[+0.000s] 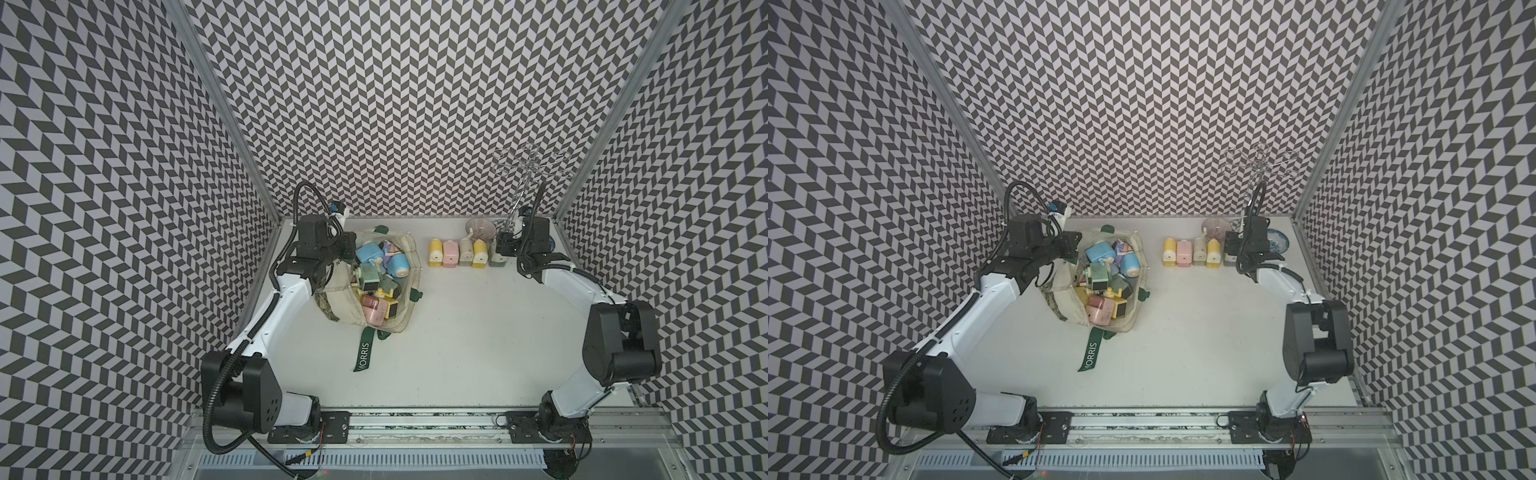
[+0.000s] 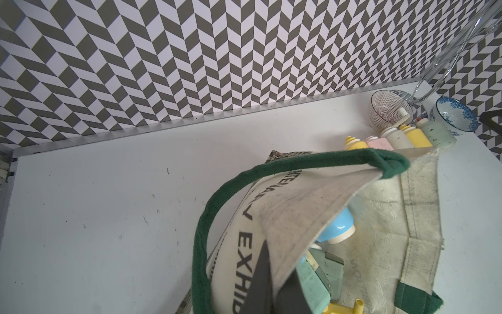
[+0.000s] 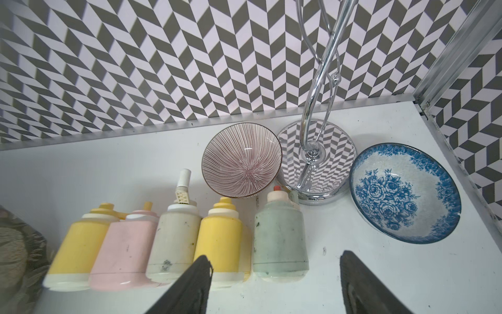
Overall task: Take out the pencil sharpeners from the tote bags
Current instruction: Place the pencil sharpener at the center of the board, then pick up the pencil sharpener from the canvas bag.
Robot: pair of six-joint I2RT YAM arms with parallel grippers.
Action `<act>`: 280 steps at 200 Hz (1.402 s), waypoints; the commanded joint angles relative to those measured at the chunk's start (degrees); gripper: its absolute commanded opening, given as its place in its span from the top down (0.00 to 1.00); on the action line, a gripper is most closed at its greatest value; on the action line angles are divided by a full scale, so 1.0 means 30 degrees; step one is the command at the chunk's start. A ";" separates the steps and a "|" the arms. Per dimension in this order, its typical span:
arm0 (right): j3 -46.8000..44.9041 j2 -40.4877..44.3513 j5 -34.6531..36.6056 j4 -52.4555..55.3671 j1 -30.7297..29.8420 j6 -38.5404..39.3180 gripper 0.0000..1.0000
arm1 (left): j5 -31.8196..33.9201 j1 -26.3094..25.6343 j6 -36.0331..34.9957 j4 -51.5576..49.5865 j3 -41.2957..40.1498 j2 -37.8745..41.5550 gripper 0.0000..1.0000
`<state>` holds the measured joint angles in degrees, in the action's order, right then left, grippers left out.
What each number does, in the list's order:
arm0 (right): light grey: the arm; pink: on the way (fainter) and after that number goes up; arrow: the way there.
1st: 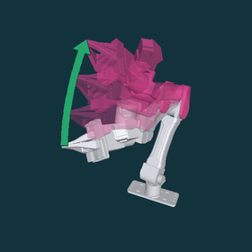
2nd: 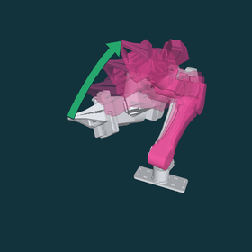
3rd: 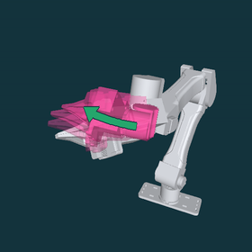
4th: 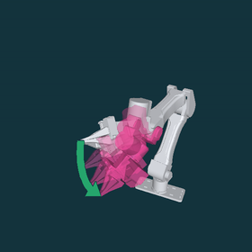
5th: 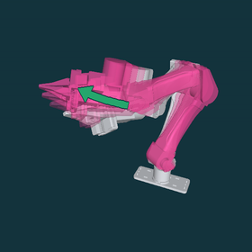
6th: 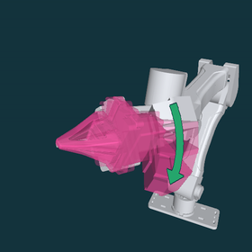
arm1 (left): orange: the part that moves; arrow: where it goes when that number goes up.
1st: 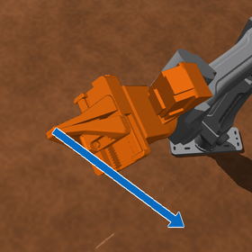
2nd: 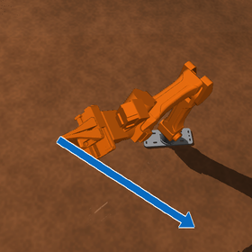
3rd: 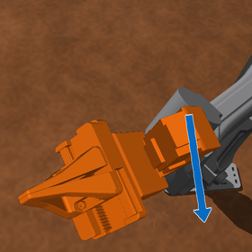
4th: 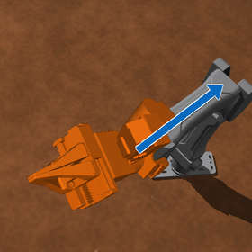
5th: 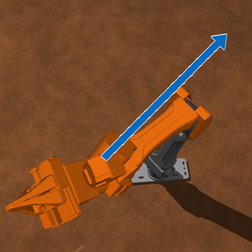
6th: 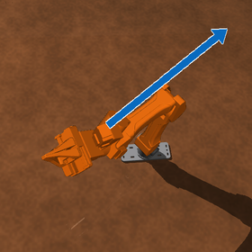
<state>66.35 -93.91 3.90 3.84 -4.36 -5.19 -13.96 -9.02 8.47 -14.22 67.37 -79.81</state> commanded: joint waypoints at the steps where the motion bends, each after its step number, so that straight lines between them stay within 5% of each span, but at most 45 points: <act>1: -0.0336 0.1443 -0.0912 -0.1262 0.0018 -0.0295 0.26 | -0.0468 -0.0189 -0.0205 0.1620 0.1036 0.0237 1.00; 47: -0.3299 0.4617 -0.2787 -0.4720 0.0018 -0.1753 0.27 | -0.0537 -0.0211 -0.0206 0.1619 0.1046 0.0237 1.00; 102: -0.5680 0.7317 -1.2602 -0.8254 -0.1552 -0.5406 0.32 | -0.0593 -0.0205 -0.0164 0.1597 0.1075 0.0267 1.00; 142: -0.5080 0.7233 -1.0501 -0.5826 -0.7998 -0.1784 0.31 | -0.0512 -0.0211 -0.0187 0.1574 0.1086 0.0236 1.00; 191: -0.5264 0.5415 -1.0375 -0.6200 -1.2065 -0.3852 0.32 | -0.0482 -0.0188 -0.0210 0.1532 0.1083 0.0207 1.00; 280: -0.2791 0.1365 -0.8749 -0.4132 -1.5323 -0.4078 0.37 | -0.0547 -0.0190 -0.0181 0.1516 0.1117 0.0235 1.00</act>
<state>53.98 -87.18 -24.18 -9.72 -48.10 -16.16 -13.96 -9.02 8.47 -14.24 67.42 -79.81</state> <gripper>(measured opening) 0.665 0.048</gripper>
